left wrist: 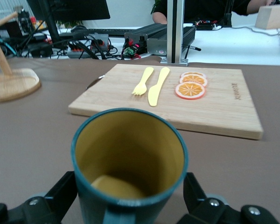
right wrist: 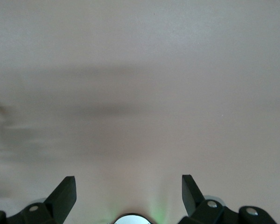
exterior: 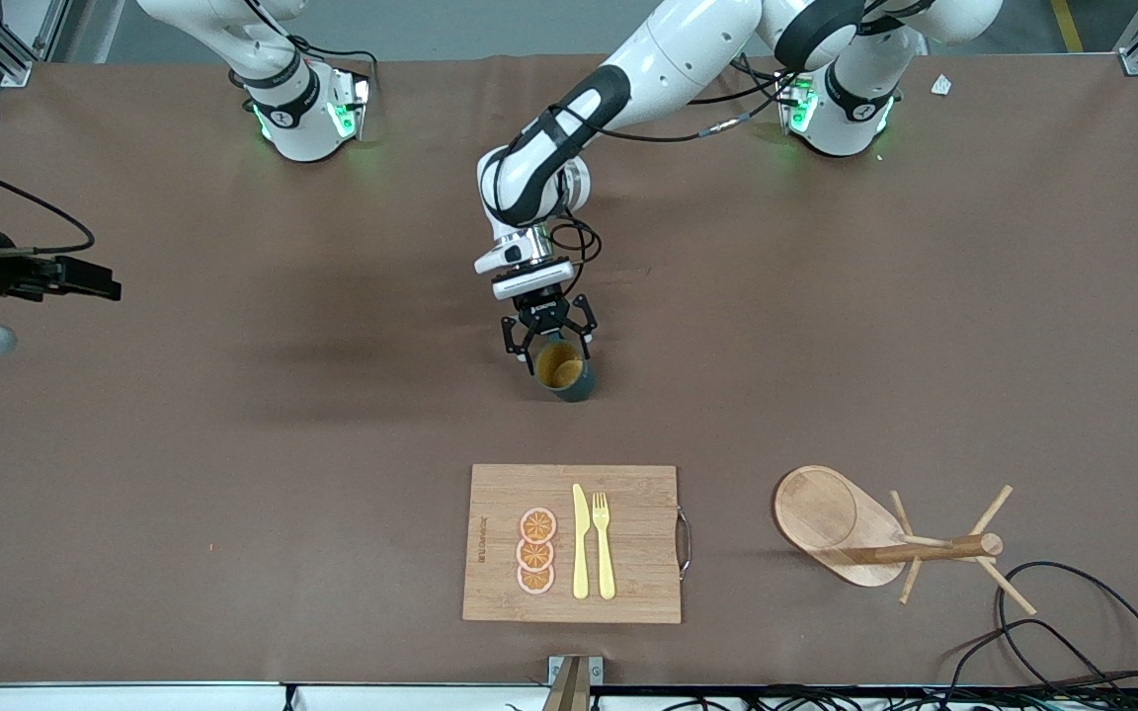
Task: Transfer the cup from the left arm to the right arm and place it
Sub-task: 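Open the left gripper and raise it while the right gripper approaches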
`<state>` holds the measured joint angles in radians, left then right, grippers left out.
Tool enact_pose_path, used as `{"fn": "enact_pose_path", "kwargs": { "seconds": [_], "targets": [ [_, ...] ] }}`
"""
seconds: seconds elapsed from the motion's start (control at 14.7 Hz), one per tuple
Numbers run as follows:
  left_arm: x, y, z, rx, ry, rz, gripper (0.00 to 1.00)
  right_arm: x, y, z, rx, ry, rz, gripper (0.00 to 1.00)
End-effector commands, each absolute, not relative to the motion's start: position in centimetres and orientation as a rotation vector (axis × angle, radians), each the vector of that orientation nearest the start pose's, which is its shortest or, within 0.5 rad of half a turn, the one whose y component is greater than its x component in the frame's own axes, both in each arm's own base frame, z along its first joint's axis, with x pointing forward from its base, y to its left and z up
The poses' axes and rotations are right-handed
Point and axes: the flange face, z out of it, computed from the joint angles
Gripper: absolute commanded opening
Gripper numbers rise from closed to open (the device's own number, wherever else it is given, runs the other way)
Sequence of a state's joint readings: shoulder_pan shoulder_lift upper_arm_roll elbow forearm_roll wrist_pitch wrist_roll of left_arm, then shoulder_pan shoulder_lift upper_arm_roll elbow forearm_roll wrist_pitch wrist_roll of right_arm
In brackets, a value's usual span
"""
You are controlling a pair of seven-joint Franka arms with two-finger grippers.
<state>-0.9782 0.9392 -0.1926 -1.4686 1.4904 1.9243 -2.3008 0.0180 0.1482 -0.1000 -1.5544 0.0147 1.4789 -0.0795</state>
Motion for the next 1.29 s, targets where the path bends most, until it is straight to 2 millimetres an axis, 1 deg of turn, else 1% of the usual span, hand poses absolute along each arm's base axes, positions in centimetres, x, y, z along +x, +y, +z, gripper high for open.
{"fn": "enact_pose_path", "kwargs": {
  "seconds": [0.0, 0.07, 0.14, 0.2, 0.27, 0.34, 0.41, 0.54, 0.61, 0.68, 0.75, 0.82, 0.89, 0.95, 1.02, 1.09, 1.23],
  "targets": [
    [32.8, -62.0, 13.4, -2.566, -0.446, -1.569, 1.0, 58.8, -1.3, 53.7, -3.11, -0.044, 0.338, 1.0],
    [32.1, -62.3, 13.7, -2.57, -0.462, -1.556, 1.0, 59.1, 0.2, 53.6, -3.115, -0.056, 0.318, 1.0],
    [31.3, -62.5, 14.0, -2.559, -0.48, -1.546, 1.0, 59.3, 2.3, 53.4, -3.129, 0.006, 0.293, 1.0],
    [30.7, -62.5, 14.0, -2.545, -0.494, -1.536, 1.0, 59.4, 4.3, 52.4, -3.137, 0.081, 0.31, 1.0],
    [30.4, -62.4, 14.1, -2.523, -0.505, -1.536, 1.0, 59.7, 6.6, 51.5, -3.126, 0.108, 0.316, 1.0],
    [30.0, -62.6, 14.7, -2.505, -0.513, -1.542, 1.0, 59.8, 8.8, 50.4, -3.087, 0.124, 0.309, 1.0],
    [29.5, -62.9, 15.4, -2.507, -0.527, -1.533, 1.0, 60.0, 10.1, 49.5, -3.063, 0.176, 0.288, 1.0],
    [29.1, -63.2, 18.0, -2.525, -0.611, -1.464, 0.99, 59.8, 14.1, 47.5, -3.05, 0.255, 0.246, 1.0],
    [29.1, -63.2, 19.6, -2.523, -0.649, -1.436, 0.99, 59.7, 16.1, 46.5, -3.052, 0.301, 0.226, 1.0],
    [28.5, -63.5, 21.2, -2.532, -0.692, -1.396, 0.99, 59.8, 18.1, 45.5, -3.049, 0.347, 0.218, 1.0],
    [28.1, -63.4, 23.1, -2.532, -0.752, -1.354, 0.99, 59.6, 20.0, 44.8, -3.05, 0.357, 0.209, 1.0],
    [28.3, -62.9, 24.8, -2.527, -0.795, -1.314, 0.99, 59.5, 21.6, 44.0, -3.051, 0.359, 0.198, 1.0],
    [27.7, -62.0, 26.4, -2.534, -0.776, -1.268, 0.99, 59.6, 22.7, 43.1, -3.05, 0.381, 0.188, 1.0],
    [27.7, -60.7, 28.1, -2.533, -0.741, -1.231, 0.99, 59.5, 24.0, 42.2, -3.05, 0.413, 0.183, 1.0],
    [28.3, -58.9, 30.6, -2.532, -0.738, -1.196, 0.99, 59.5, 25.0, 41.2, -3.046, 0.426, 0.18, 1.0],
    [28.5, -57.6, 32.9, -2.541, -0.751, -1.156, 0.99, 59.3, 25.9, 40.4, -3.027, 0.445, 0.189, 1.0],
    [30.0, -54.3, 37.5, -2.559, -0.743, -1.031, 0.99, 58.0, 28.2, 37.9, -2.978, 0.481, 0.189, 1.0]
  ]
}}
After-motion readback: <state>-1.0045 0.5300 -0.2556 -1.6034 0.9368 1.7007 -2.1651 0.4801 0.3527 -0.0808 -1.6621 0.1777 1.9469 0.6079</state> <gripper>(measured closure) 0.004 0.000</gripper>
